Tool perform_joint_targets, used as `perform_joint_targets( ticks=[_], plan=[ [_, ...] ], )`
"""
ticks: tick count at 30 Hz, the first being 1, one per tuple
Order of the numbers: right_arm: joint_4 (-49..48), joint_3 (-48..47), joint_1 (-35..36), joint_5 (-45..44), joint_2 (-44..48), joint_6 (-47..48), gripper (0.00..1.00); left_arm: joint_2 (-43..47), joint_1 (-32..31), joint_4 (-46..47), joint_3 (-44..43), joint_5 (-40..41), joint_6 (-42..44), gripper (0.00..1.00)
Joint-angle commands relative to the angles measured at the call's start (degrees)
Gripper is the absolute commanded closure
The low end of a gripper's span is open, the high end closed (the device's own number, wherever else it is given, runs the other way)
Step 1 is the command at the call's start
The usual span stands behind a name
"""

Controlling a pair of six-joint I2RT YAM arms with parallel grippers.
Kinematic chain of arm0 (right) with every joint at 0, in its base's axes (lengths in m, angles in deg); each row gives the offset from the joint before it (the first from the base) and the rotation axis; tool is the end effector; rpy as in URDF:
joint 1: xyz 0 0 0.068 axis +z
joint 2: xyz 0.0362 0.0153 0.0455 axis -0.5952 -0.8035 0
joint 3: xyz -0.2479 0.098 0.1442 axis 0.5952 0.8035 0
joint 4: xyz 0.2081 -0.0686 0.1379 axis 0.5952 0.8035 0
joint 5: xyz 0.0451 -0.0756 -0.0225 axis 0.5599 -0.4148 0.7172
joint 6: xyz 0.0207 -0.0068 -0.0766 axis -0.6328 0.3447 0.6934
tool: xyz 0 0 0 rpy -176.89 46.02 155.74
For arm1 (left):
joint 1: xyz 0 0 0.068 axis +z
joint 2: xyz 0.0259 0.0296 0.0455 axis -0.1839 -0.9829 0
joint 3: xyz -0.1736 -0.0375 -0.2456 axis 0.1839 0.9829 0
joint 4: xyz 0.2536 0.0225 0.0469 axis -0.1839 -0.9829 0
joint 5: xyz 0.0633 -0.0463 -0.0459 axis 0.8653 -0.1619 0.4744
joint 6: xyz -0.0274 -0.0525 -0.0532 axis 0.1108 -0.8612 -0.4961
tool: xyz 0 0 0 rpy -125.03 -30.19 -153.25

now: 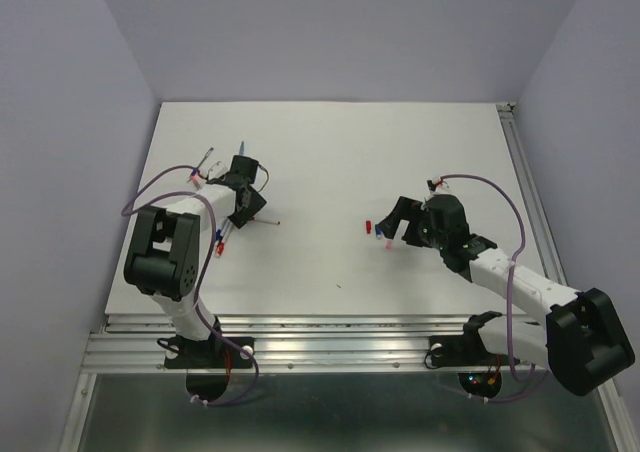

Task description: Open the pen caps

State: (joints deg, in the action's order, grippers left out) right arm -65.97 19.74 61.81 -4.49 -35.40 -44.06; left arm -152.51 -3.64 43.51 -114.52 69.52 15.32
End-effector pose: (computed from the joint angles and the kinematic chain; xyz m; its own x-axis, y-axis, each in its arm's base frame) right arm 0.2206 0.1057 0.2100 -0.6620 0.3299 -0.6730 -0.0718 0.8659 0.4951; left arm 0.3455 -0.0708 0.1763 -0.5703 -0.6574 -0.4925 -0.5788 0.7471 -0.3269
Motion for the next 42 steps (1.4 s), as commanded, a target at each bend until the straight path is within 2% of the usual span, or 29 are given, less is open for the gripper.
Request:
perform_joint_targets(
  ticks=[1,3,9,20,21,27,28,29,32,36,42],
  plan=[
    [-2.15,0.76,0.47,-0.88,-0.04,0.64,0.0,-3.98,-2.1,-3.01,-2.17,-0.9,2.64,0.4],
    [-2.15,0.76,0.39,-0.88,-0.22,0.64,0.0,-4.87,-3.07,-3.36,-3.57,-1.43,3.44,0.43],
    [-1.98,0.84,0.47,-2.55,-0.31,0.55,0.0,-6.71,-7.03,-4.68,-5.69,-2.84,6.96,0.43],
    [-1.98,0.85,0.47,-2.38,0.04,0.02,0.0,-9.7,-7.91,-6.53,-5.51,-2.22,8.63,0.44],
    [-2.06,0.93,0.47,-2.46,0.13,0.11,0.0,-9.79,-8.0,-6.53,-5.51,-2.14,8.63,0.51],
    [-1.89,1.11,0.56,-2.99,0.74,-0.07,0.0,-11.46,-8.0,-8.02,-5.95,-2.22,8.8,0.71],
    [-1.89,1.11,0.48,-2.99,0.92,-0.07,0.0,-11.72,-8.0,-8.02,-6.04,-2.31,8.98,0.78],
    [-1.89,1.11,0.47,-2.99,1.01,-0.07,0.0,-11.9,-8.08,-8.11,-6.12,-2.48,9.24,0.79],
    [-1.98,1.28,0.47,-3.08,1.36,-0.15,0.0,-11.99,-8.0,-8.64,-6.56,-2.14,9.77,0.99],
    [-1.89,1.46,0.47,-3.69,1.89,-0.07,0.0,-10.5,-8.87,-8.11,-6.74,-1.53,12.31,1.0],
    [-5.22,2.77,0.39,1.02,4.96,1.42,0.0,0.91,-14.4,-0.74,-4.72,0.06,20.66,1.0]
  ],
)
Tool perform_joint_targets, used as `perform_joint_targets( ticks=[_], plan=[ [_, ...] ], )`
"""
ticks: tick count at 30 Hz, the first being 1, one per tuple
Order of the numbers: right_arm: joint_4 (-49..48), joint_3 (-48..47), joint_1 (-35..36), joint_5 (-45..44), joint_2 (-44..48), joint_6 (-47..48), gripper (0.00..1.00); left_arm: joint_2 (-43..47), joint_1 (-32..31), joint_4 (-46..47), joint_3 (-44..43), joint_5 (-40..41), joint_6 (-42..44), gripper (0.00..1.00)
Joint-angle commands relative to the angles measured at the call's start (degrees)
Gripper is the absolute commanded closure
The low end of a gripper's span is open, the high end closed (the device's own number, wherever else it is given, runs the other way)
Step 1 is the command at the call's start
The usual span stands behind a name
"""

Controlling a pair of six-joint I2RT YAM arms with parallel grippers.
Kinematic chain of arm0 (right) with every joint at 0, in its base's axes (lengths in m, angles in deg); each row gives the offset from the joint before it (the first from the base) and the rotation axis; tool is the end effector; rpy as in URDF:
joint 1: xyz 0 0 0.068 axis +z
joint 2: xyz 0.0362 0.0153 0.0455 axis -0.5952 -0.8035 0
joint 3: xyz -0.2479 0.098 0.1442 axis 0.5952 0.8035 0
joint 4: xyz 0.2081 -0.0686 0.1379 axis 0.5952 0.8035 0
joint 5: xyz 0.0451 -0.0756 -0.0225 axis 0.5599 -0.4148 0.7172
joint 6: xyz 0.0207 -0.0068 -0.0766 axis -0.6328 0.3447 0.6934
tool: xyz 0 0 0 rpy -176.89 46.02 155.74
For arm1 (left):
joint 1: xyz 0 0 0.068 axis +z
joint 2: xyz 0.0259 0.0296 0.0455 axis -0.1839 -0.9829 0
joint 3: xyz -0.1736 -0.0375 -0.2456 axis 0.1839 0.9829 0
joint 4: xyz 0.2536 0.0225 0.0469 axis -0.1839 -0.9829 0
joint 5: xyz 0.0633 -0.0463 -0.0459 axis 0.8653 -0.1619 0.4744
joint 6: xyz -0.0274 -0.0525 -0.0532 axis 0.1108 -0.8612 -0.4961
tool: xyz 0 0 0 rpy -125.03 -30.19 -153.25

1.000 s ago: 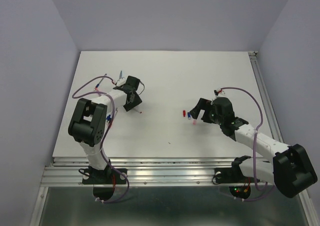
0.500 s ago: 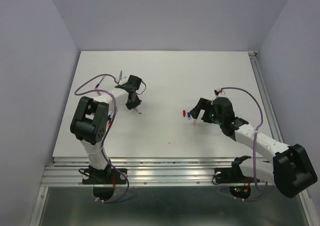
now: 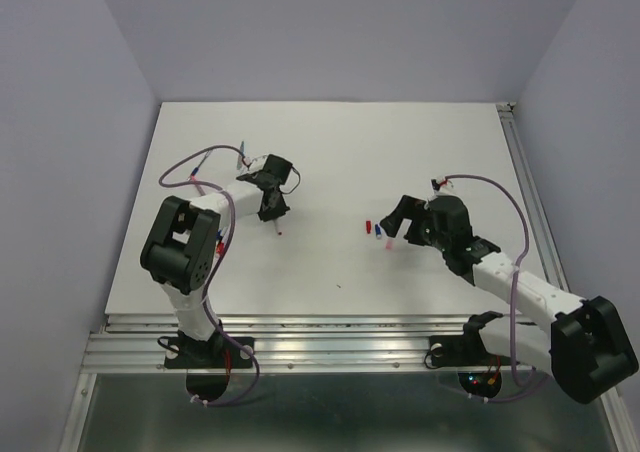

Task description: Open the pen caps

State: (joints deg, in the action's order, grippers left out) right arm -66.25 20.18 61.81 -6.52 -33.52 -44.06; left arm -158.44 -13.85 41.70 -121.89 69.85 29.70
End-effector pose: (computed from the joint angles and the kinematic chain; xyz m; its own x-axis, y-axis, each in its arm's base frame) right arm 0.2179 0.1018 0.2151 -0.6278 0.3462 -0.6972 -0.0632 0.8701 0.4889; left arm 0.3569 -0.1439 0.1766 -0.7663 -0.3192 -0.5576 -0.2589 0.9477 -0.1867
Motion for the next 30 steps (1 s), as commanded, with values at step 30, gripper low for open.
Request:
perform_joint_targets(
  ticks=[30],
  plan=[
    [-20.42,-16.55,8.82,15.57,-14.48,-8.33,0.13,29.53,-16.33,34.22,19.79,-29.36,15.26,1.0]
  ],
)
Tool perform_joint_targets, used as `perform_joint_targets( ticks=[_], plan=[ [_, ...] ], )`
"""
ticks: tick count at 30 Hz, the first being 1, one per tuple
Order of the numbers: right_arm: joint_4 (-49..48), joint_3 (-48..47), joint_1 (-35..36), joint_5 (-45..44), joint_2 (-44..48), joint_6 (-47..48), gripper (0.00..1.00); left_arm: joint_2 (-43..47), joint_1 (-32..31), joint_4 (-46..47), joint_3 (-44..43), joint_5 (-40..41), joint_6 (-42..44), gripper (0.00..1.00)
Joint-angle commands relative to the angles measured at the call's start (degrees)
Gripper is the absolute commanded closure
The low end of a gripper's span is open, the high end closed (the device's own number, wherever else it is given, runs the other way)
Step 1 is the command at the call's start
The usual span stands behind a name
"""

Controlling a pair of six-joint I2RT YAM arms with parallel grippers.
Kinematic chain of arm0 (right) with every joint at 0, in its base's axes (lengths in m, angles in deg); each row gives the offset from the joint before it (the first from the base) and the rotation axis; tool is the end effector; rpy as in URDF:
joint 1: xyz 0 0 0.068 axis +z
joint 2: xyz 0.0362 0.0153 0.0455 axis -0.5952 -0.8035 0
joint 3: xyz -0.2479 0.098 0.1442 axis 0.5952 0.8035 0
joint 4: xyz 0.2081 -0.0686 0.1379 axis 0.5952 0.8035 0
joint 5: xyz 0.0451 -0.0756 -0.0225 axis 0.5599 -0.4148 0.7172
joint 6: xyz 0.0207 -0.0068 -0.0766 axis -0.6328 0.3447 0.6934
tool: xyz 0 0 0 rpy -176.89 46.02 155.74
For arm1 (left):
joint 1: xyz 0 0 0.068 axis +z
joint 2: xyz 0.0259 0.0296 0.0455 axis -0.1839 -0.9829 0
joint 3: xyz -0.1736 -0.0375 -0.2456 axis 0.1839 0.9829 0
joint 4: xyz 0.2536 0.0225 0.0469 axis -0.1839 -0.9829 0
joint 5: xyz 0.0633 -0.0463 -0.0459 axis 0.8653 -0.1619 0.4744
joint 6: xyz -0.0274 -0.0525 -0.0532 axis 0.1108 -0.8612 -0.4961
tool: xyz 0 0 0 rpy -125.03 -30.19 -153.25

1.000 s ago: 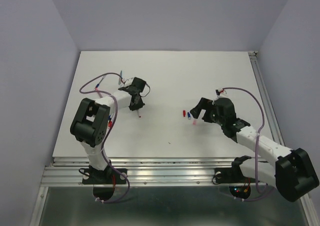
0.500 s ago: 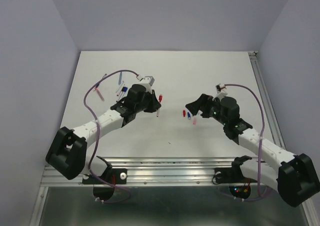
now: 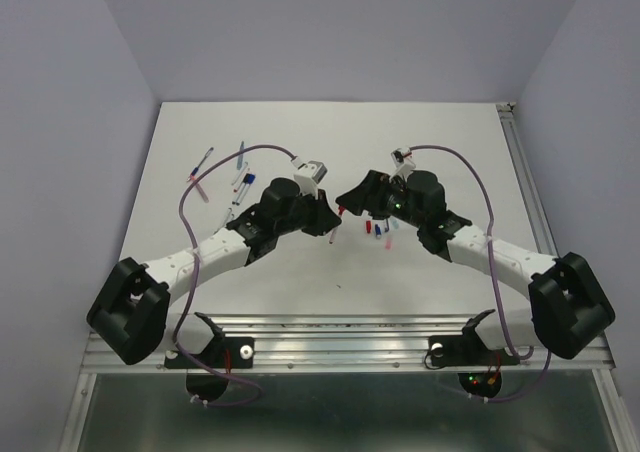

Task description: Open the pen caps

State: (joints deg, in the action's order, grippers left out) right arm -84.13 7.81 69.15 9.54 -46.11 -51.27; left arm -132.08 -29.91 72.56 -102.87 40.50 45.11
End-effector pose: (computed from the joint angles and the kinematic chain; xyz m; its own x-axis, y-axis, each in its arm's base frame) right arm 0.2559 0.1851 0.2783 -0.6483 0.3625 -0.6696 -0.4020 0.5839 0.7053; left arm 0.2296 -0.2198 0.2769 -0.5435 -0.0397 -0.8384 0.6540 0.6062 -0.4527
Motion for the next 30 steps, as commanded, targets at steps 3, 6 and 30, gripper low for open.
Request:
perform_joint_targets(
  ticks=[3,6,30],
  plan=[
    [-2.45,-4.8,2.36,-1.03,-3.04,-1.55,0.19,3.08,-0.27,3.45,0.6,-0.35,-0.24,1.0],
    [-3.06,-4.98,2.89,-1.82,-3.4,-1.64,0.25,3.08,-0.27,3.45,0.77,-0.71,-0.25,1.0],
    [-2.89,-5.33,3.06,-0.94,-2.88,-7.44,0.99,4.66,-0.36,0.98,-0.11,0.35,1.42,0.24]
  ],
)
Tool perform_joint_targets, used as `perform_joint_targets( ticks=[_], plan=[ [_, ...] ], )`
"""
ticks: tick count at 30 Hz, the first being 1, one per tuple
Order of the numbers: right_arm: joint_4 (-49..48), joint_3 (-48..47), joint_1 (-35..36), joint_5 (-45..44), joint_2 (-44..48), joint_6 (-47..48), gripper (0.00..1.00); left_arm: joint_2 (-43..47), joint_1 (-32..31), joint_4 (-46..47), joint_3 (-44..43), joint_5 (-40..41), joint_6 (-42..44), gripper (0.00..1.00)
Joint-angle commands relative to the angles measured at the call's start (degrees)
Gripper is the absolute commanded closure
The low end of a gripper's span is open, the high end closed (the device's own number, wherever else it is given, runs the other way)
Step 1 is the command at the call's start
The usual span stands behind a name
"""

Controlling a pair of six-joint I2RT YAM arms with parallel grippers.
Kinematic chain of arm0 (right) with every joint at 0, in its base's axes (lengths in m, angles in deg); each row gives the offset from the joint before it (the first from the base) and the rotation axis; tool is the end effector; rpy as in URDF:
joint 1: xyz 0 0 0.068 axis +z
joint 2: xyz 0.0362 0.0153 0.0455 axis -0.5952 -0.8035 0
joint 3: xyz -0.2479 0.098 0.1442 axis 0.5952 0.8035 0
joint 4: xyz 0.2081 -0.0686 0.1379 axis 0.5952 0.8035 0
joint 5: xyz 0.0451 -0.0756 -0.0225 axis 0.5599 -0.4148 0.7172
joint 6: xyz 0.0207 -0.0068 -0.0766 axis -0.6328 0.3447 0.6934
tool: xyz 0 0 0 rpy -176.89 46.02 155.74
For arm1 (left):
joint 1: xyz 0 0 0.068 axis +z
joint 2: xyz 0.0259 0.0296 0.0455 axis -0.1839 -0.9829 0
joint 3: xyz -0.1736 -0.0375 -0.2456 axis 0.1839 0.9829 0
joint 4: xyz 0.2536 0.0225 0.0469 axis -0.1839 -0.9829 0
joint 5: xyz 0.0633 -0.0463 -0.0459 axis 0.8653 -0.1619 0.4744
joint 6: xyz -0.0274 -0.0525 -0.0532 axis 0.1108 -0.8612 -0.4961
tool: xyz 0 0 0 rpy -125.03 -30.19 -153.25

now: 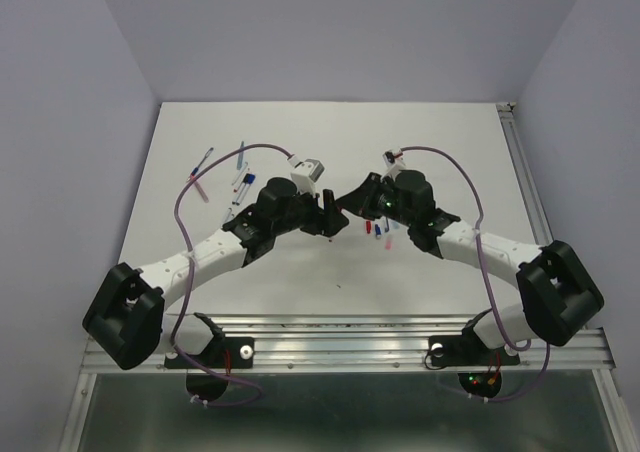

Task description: Open the pen caps

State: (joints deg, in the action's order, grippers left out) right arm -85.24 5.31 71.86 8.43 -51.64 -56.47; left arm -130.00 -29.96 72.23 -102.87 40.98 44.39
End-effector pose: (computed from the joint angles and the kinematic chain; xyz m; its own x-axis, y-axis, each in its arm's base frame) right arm 0.2656 0.2087 0.2673 -0.7083 0.3803 -0.5946 -0.3384 0.5564 0.7589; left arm 0.2250 -0.2156 0.2868 -0.5305 -0.0662 -0.8451 0.6542 0.6020 -0.4578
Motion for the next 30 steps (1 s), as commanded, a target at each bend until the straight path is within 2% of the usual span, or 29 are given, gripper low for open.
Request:
perform_joint_targets(
  ticks=[1,5,7,8,9,10,11,13,15,17,21,23,30],
  plan=[
    [-1.69,-2.75,0.44,0.43,3.01,-2.5,0.99,2.5,-0.31,1.23,-0.02,-0.05,2.41,0.24],
    [-2.39,-2.31,0.44,2.54,4.33,-5.05,0.99,1.1,-0.4,1.49,-0.37,-0.92,3.2,0.27],
    [-2.82,-2.57,0.44,3.68,4.5,-5.49,0.99,0.22,-0.4,1.75,-0.81,-2.15,3.55,0.4],
    [-2.74,-2.57,0.44,4.04,4.42,-5.67,0.99,0.13,-0.31,1.84,-0.9,-2.15,3.47,0.51],
    [-2.57,-2.83,0.44,4.3,4.24,-5.67,0.99,0.04,-0.4,1.93,-0.99,-2.07,3.29,0.78],
    [-2.56,-2.92,0.44,4.3,4.07,-5.58,0.99,0.13,-0.31,2.02,-0.99,-2.07,3.12,0.97],
    [-1.69,-3.36,0.44,3.7,3.89,-4.89,0.99,0.74,-0.31,2.36,-0.9,-1.98,2.85,1.0],
    [0.24,-4.23,0.44,1.33,3.37,-3.04,0.99,2.14,-0.4,3.07,0.06,-3.02,2.24,1.0],
    [3.22,-7.21,-0.7,-0.69,2.4,2.57,0.99,3.37,-0.31,2.9,1.11,-3.21,1.27,1.0],
    [8.22,-13.62,-3.85,-5.77,-0.22,7.31,0.99,4.95,-0.4,0.63,2.7,-3.65,0.66,1.0],
    [10.97,-22.33,-9.83,-15.45,-4.35,12.85,0.99,8.82,-0.58,-0.71,9.18,-2.68,-1.88,1.0],
    [14.04,-28.2,-13.17,-16.26,-6.56,14.01,0.99,11.1,-0.75,-0.62,11.39,-2.86,-4.08,1.0],
    [14.49,-33.77,-18.63,-15.91,-9.38,13.49,0.99,17.7,-1.72,-0.27,17.46,-2.51,-7.87,1.0]
  ],
)
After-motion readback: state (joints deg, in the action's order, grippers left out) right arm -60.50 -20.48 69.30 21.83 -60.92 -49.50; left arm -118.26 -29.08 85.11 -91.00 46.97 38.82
